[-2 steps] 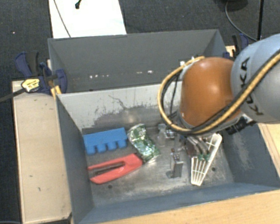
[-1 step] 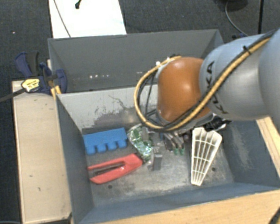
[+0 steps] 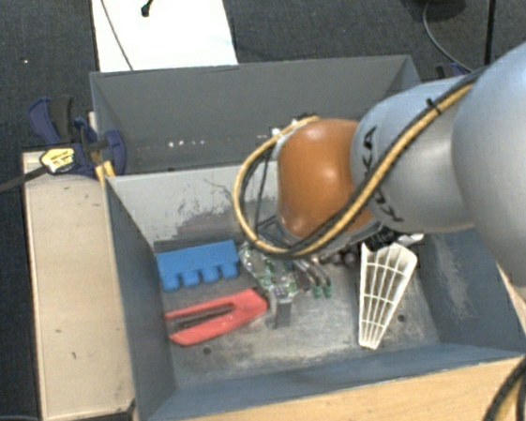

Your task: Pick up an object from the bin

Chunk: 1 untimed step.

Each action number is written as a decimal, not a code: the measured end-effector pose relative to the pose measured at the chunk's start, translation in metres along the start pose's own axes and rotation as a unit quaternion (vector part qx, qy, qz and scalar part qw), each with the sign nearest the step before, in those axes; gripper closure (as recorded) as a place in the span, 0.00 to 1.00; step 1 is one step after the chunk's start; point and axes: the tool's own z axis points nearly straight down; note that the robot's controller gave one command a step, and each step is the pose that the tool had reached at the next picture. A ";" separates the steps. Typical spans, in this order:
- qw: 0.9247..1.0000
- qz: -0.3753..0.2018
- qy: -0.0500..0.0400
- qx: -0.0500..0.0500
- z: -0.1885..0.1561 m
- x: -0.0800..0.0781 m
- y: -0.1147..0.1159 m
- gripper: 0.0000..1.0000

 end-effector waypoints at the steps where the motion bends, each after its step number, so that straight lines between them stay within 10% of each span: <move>1: 0.996 -0.092 -0.007 0.000 -0.013 -0.016 0.035 0.00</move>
Offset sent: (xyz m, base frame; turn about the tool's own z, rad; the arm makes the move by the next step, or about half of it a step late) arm -0.0029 0.0601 -0.0095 -0.3211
